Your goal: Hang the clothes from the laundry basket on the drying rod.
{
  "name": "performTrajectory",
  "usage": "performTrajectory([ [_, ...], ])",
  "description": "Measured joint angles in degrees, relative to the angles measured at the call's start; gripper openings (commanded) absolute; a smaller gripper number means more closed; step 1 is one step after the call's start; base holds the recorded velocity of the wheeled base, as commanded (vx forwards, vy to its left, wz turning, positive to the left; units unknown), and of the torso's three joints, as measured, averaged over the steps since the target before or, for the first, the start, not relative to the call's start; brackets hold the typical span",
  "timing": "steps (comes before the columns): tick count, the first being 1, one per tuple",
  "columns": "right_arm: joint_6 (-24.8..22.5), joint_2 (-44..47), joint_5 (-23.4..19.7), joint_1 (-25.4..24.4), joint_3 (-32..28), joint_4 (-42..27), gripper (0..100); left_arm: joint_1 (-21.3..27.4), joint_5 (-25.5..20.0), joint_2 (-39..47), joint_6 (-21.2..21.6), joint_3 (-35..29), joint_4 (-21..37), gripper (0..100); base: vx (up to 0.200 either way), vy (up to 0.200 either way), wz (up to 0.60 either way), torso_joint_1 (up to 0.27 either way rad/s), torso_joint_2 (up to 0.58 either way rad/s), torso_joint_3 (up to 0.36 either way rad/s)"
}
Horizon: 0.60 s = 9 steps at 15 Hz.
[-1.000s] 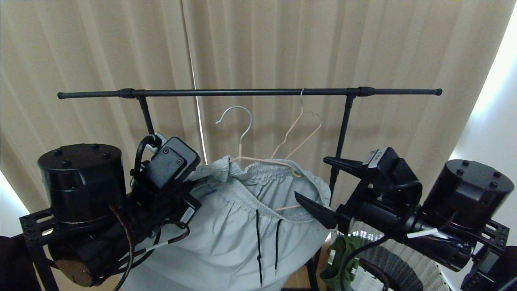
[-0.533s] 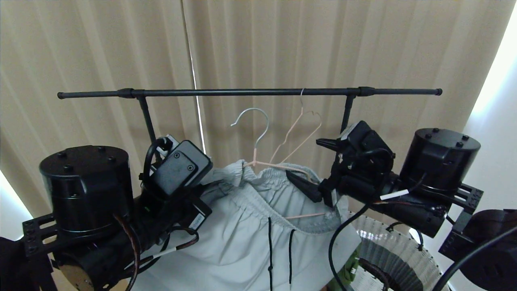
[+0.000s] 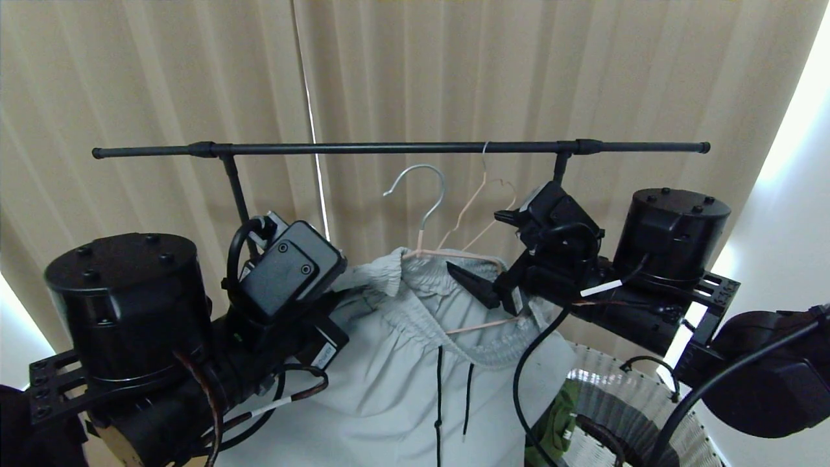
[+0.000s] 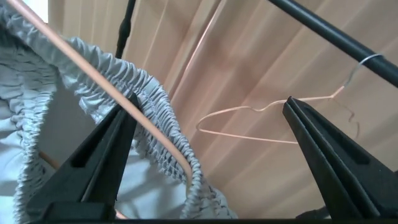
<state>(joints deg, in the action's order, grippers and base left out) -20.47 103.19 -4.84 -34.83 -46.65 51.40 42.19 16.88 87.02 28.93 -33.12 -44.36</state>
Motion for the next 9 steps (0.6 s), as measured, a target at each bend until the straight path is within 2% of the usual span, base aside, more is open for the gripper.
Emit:
performTrajectory([
  [1,0.00,0.02,-0.02,0.02,0.13,0.04,0,0.00,-0.02,0.00,-0.02,0.07,0.02,0,0.000,0.000,0.00,0.000,0.00,0.000],
  [9,0.13,-0.02,-0.20,0.02,0.74,0.28,0,-0.40,-0.11,0.06,-0.17,-0.30,-0.06,0,0.000,0.000,0.00,0.000,0.00,0.000],
])
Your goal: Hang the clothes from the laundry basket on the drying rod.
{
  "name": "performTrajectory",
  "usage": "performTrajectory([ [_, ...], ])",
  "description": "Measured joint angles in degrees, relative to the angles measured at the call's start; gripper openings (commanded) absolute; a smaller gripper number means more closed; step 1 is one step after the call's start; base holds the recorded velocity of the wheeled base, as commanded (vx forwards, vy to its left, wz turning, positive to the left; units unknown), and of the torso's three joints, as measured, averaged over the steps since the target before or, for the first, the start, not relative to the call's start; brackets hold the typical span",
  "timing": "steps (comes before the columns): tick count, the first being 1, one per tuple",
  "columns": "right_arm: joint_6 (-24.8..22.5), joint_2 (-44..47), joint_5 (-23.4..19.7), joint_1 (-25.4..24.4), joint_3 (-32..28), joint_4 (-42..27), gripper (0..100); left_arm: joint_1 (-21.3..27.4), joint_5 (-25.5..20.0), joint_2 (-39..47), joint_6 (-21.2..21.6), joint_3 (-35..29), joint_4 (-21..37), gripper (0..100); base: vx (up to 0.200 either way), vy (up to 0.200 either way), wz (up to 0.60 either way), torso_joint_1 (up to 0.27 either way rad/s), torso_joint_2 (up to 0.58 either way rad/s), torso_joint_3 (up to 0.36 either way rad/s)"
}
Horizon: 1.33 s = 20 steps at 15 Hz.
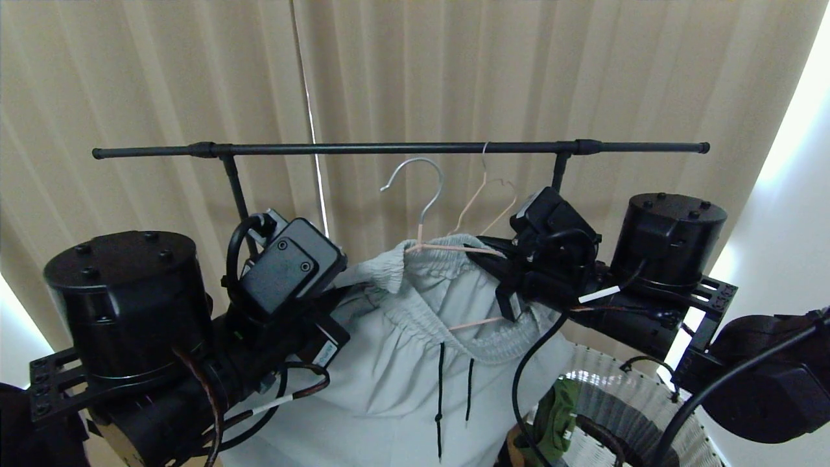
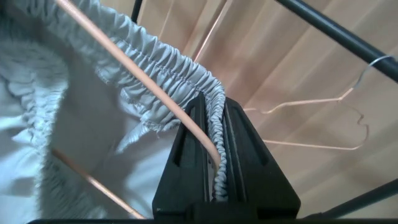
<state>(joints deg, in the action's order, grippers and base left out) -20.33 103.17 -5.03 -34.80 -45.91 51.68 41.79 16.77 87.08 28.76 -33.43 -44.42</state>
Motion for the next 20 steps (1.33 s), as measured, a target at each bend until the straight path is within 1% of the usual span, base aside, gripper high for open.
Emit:
performTrajectory([
  [3,0.04,-0.28,0.04,0.00,0.27,-0.02,0,-0.43,-0.05,0.00,-0.27,0.30,0.00,0,0.000,0.000,0.00,0.000,0.00,0.000],
  [4,0.11,-0.48,0.09,-0.02,0.33,-0.02,0,-0.83,-0.11,-0.09,-0.32,0.49,0.00,100,0.000,0.000,0.00,0.000,0.00,0.000],
  [6,0.17,-0.83,0.33,0.11,0.38,-0.06,0,-1.37,-0.30,-0.41,-1.08,0.55,0.04,100,0.000,0.000,0.00,0.000,0.00,0.000],
  [7,0.15,-1.16,0.28,0.09,0.55,-0.13,0,-1.44,-1.56,-0.69,-2.66,0.66,0.02,100,0.000,0.000,0.00,0.000,0.00,0.000],
  [9,0.13,-2.04,0.33,1.04,1.15,-0.11,0,-1.55,-4.35,-1.74,-4.16,1.68,0.00,100,0.000,0.000,0.00,0.000,0.00,0.000],
  [13,0.15,-4.33,1.12,4.29,2.65,-0.04,0,-1.85,-5.21,-5.68,-4.45,3.77,0.02,100,0.000,0.000,0.00,0.000,0.00,0.000],
  [16,0.22,-6.28,1.05,6.08,3.49,-0.06,0,-3.51,-5.29,-9.37,-4.60,7.83,0.11,100,0.000,0.000,0.00,0.000,0.00,0.000],
  [20,2.68,-8.90,0.96,7.47,3.77,0.00,0,-7.28,-6.29,-11.58,-7.74,15.35,0.13,100,0.000,0.000,0.00,0.000,0.00,0.000],
])
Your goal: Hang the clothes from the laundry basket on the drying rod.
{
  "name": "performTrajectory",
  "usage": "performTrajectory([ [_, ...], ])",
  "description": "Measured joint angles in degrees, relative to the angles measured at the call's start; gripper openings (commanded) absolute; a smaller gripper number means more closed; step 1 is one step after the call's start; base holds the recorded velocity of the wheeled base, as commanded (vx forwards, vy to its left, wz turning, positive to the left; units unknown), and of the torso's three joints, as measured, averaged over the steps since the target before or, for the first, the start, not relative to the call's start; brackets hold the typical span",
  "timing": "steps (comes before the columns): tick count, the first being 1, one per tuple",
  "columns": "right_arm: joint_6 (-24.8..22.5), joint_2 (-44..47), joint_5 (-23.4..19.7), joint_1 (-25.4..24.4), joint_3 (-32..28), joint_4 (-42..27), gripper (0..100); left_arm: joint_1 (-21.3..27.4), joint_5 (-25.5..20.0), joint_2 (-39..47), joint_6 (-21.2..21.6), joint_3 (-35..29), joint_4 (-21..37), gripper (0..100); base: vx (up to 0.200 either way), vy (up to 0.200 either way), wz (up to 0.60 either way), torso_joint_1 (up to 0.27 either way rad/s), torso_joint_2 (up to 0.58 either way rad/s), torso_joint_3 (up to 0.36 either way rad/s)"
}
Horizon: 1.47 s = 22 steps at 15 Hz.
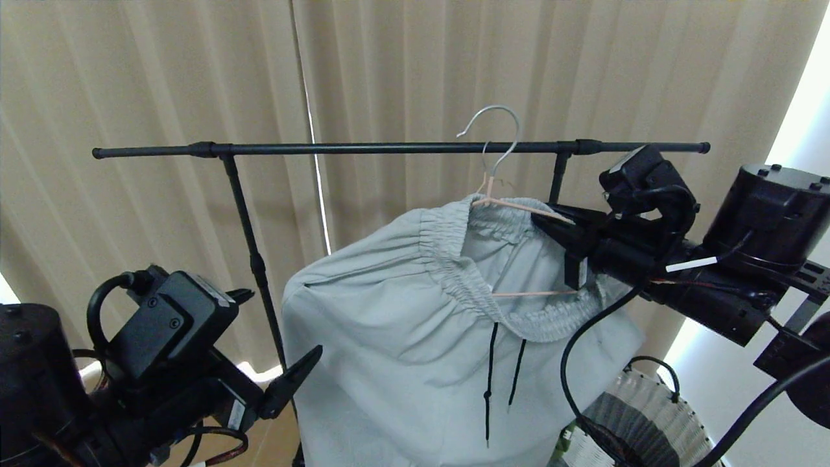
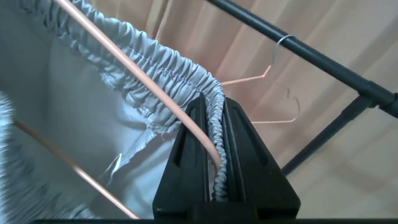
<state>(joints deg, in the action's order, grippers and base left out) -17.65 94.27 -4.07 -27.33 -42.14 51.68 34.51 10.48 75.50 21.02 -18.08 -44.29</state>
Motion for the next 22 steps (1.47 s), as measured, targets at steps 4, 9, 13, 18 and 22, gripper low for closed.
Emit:
performTrajectory([
  [4,0.44,-3.39,-0.39,0.10,1.19,0.00,0,-1.83,-0.48,1.79,-0.20,1.46,-0.07,100,0.000,0.000,0.00,0.000,0.00,0.000],
  [9,0.46,-6.40,-0.46,0.11,2.88,-0.02,0,-4.30,-0.50,4.08,-0.20,1.72,-2.68,100,0.000,0.000,0.00,0.000,0.00,0.000],
  [13,0.39,-7.09,-0.41,0.10,2.60,-0.02,0,-4.47,-0.41,5.90,0.24,1.52,-4.67,0,0.000,0.000,0.00,0.000,0.00,0.000],
  [18,0.26,-7.40,0.05,2.47,2.46,-0.15,0,-9.57,-0.37,6.64,0.82,2.82,-4.78,0,0.000,0.000,0.00,0.000,0.00,0.000],
  [22,0.24,-7.40,-0.22,4.90,2.62,-0.22,0,-13.81,-0.41,7.08,0.99,4.06,-5.58,0,0.000,0.000,0.00,0.000,0.00,0.000],
])
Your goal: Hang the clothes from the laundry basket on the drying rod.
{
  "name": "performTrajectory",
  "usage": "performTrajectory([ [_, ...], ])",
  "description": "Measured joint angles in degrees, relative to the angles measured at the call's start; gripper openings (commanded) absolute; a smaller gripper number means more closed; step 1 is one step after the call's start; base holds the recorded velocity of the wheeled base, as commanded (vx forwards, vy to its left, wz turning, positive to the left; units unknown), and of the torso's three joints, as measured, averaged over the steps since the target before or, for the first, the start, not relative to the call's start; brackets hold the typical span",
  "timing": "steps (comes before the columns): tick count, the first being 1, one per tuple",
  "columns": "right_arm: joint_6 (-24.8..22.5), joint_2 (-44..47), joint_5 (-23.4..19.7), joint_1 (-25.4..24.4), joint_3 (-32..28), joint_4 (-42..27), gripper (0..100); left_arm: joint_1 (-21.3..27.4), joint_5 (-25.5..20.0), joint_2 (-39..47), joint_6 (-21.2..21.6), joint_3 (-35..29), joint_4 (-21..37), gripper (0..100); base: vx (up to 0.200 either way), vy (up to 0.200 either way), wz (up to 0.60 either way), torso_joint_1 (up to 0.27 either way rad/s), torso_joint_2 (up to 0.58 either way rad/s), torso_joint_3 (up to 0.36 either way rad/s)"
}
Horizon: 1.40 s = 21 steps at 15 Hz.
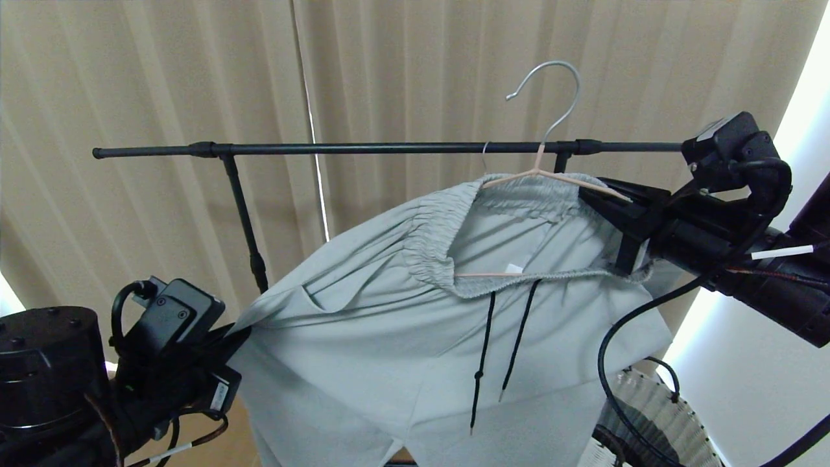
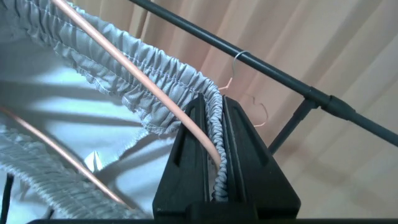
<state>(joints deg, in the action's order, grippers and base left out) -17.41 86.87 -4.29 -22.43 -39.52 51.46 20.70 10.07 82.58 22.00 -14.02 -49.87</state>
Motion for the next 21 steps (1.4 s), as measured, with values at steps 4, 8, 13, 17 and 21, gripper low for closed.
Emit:
performTrajectory([
  [4,0.01,0.00,0.05,0.17,0.11,0.00,0,-0.28,0.07,0.33,1.37,-0.39,0.09,100,0.000,0.000,0.00,0.000,0.00,0.000],
  [8,0.04,-0.02,0.28,0.35,-0.06,-0.22,0,-0.06,-0.17,0.17,0.98,-0.52,-0.40,100,0.000,0.000,0.00,0.000,0.00,0.000],
  [13,-0.05,-0.13,0.41,4.02,0.91,-3.72,0,0.18,-5.62,-0.69,-4.30,-0.33,-6.24,100,0.000,0.000,0.00,0.000,0.00,0.000],
  [17,-0.05,-3.50,2.62,7.83,1.46,-21.91,0,1.35,-6.68,-5.02,-9.69,-0.65,-6.92,100,0.000,0.000,0.00,0.000,0.00,0.000],
  [21,-0.05,-6.96,7.40,9.59,1.11,-27.29,0,1.87,-10.96,-8.69,-10.33,1.49,-7.00,100,0.000,0.000,0.00,0.000,0.00,0.000],
])
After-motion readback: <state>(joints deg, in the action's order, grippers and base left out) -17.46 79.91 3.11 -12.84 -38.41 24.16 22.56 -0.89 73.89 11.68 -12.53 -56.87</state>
